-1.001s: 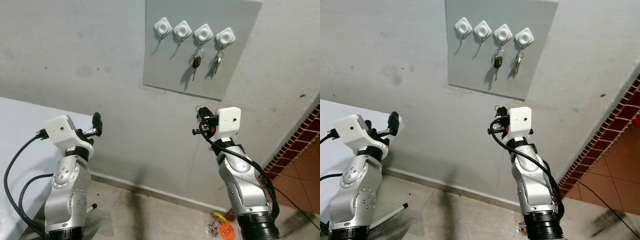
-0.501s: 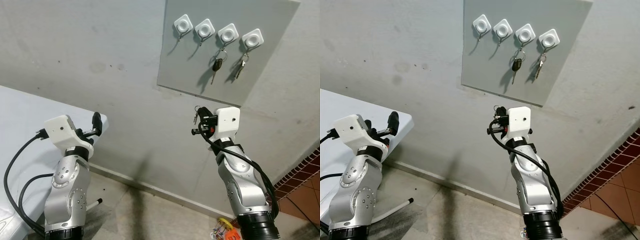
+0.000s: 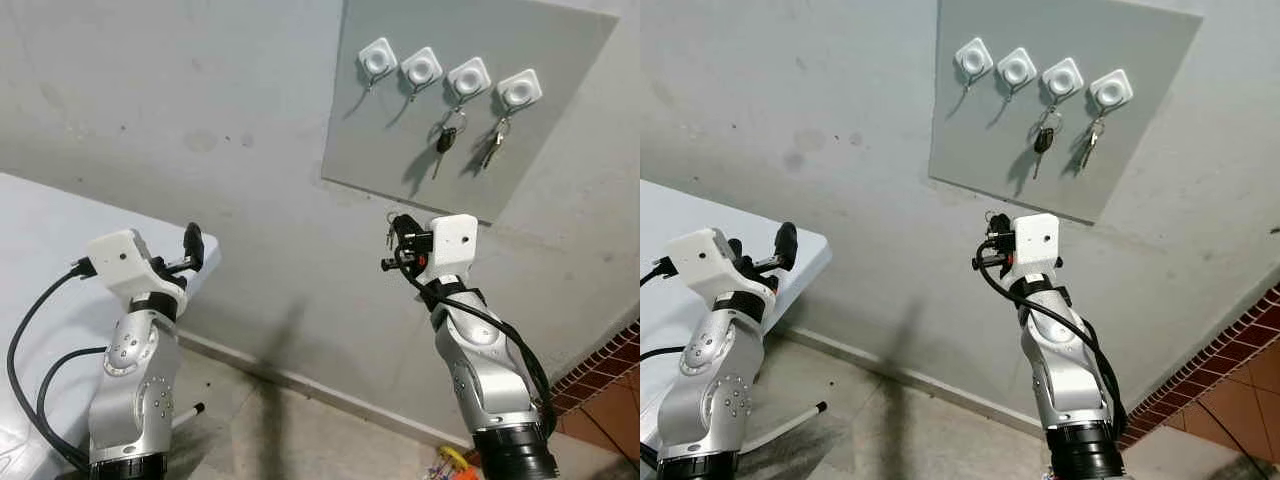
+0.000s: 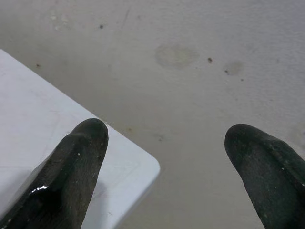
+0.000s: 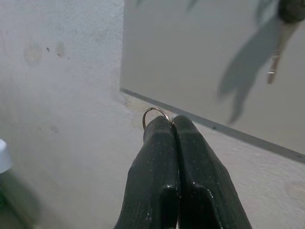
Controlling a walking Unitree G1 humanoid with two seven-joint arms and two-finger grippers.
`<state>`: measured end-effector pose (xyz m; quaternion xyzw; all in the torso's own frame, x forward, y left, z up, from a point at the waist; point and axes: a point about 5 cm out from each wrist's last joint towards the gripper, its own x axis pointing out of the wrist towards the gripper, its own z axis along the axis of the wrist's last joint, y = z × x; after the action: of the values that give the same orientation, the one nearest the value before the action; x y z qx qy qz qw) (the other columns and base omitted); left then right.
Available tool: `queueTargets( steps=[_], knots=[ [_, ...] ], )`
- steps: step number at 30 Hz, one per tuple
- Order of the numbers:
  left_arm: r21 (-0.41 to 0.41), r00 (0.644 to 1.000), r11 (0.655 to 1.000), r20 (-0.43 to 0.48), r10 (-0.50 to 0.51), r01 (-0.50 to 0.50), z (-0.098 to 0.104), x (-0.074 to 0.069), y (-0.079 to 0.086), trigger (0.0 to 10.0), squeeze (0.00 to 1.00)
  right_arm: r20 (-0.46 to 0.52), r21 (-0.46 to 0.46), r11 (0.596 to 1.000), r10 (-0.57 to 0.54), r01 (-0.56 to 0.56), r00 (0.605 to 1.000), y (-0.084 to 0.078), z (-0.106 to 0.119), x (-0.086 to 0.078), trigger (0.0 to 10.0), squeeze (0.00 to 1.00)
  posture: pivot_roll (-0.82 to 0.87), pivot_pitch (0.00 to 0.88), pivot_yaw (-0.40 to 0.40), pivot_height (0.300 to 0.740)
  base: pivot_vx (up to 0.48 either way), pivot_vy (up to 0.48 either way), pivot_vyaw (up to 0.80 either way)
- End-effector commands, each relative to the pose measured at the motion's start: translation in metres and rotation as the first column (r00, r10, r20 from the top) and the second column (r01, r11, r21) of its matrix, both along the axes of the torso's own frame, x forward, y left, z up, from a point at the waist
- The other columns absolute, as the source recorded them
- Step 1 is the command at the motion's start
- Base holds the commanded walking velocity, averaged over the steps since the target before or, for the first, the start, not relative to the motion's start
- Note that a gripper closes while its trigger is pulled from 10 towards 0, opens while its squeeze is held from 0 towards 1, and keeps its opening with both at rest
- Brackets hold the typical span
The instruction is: Hang keys on a hook
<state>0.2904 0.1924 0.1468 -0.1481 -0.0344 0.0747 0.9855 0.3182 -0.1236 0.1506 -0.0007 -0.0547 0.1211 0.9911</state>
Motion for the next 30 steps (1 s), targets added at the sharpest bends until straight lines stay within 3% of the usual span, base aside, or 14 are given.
queueTargets(
  steps=[1, 30],
  knots=[
    [0.003, 1.000, 1.000, 0.028, -0.004, 0.004, 0.0068, 0.0002, -0.0016, 10.0, 0.00, 0.015, -0.004, 1.000, -0.001, 0.001, 1.000, -0.0007, 0.0041, 0.0001, 10.0, 0.00, -0.04, 0.000, -0.067, 0.740, 0.300, 0.000, 0.00],
    [0.023, 0.999, 1.000, 0.032, -0.020, 0.019, 0.0077, -0.0010, -0.0049, 10.0, 0.00, 0.010, -0.006, 1.000, 0.004, -0.004, 1.000, -0.0004, 0.0028, -0.0012, 10.0, 0.00, -0.04, 0.000, -0.069, 0.740, 0.334, 0.000, 0.00]
  ],
)
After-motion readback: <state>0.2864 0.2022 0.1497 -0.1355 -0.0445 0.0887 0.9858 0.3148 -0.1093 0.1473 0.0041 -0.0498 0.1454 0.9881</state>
